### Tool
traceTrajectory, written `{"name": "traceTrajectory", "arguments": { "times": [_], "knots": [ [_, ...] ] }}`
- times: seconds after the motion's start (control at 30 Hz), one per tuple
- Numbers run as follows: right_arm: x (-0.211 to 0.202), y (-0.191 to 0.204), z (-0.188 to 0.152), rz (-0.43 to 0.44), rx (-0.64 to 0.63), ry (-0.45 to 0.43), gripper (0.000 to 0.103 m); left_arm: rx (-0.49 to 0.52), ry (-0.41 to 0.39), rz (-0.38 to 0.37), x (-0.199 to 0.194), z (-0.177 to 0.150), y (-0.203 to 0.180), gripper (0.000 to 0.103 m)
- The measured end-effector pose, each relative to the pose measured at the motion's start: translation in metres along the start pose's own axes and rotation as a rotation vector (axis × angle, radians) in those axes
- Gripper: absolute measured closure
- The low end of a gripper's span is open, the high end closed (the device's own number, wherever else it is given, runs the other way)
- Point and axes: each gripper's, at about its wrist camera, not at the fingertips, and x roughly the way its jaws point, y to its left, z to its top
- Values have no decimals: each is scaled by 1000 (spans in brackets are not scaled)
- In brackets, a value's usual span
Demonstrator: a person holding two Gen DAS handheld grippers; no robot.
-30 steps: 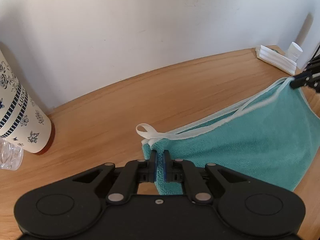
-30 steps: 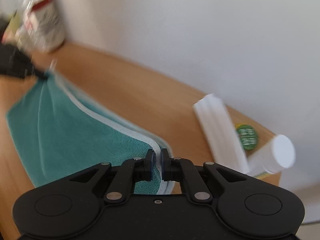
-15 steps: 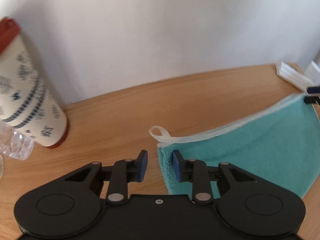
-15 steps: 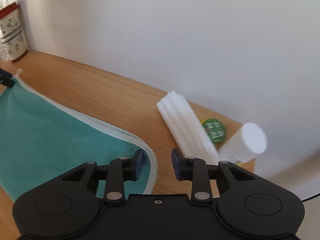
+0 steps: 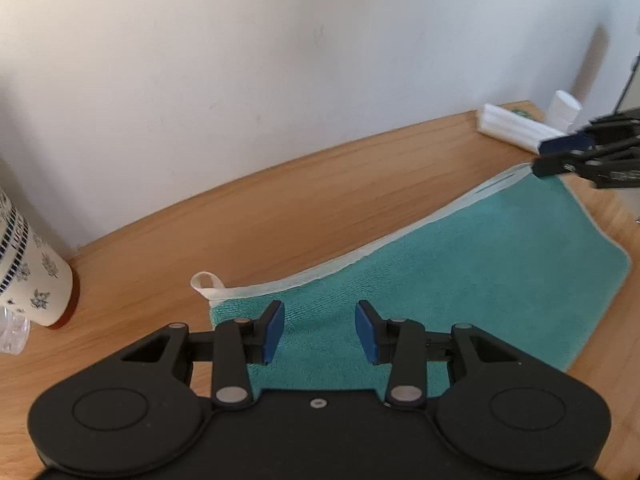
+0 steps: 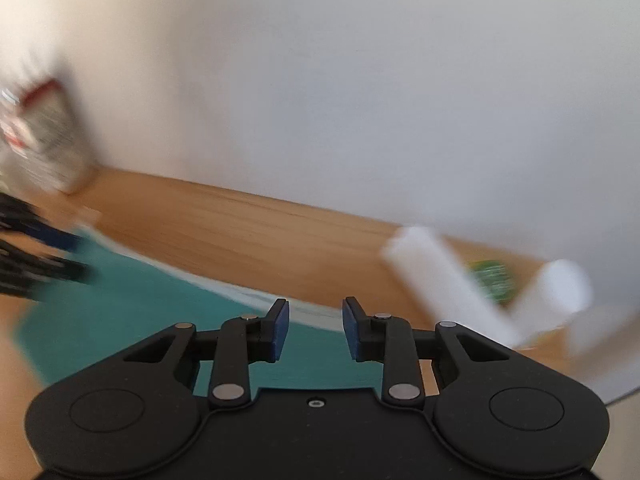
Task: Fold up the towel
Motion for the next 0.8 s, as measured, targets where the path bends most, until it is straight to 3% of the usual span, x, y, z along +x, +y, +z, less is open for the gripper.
{"name": "traceTrajectory", "arguments": {
  "times": [0.07, 0.1, 0.17, 0.27, 0.47, 0.53, 0.57, 0.63, 0.67, 0.7, 0.8],
  "knots": [
    [8, 2, -5, 17, 7, 20, 71, -21, 5, 44, 10, -1, 2, 63],
    [14, 1, -9, 4, 11, 44, 84, -29, 4, 55, 13, -1, 4, 62],
    [29, 2, -16, -51, 15, 76, 100, -37, 7, 60, 14, -2, 5, 62],
    [27, -14, -20, -96, 60, 75, 101, -45, 8, 57, 13, -4, 6, 61],
    [17, -36, -22, -168, 105, 82, 101, -171, 48, 98, 8, 1, 9, 58],
    [-17, -67, -23, -188, 126, 76, 100, -220, 65, 115, 4, -3, 7, 57],
    [-25, -71, -20, -195, 134, 74, 93, -242, 73, 122, 1, -2, 8, 56],
    [-41, -70, -18, -193, 149, 62, 75, -332, 88, 140, -11, -4, 12, 35],
    [-52, -66, -16, -185, 158, 53, 50, -368, 95, 142, -19, -5, 14, 29],
    [-67, -56, -14, -170, 168, 35, 36, -393, 92, 137, -29, -6, 13, 21],
    [-109, -28, -14, -175, 157, -21, 24, -419, 65, 122, -57, -7, 7, 5]
  ]
}}
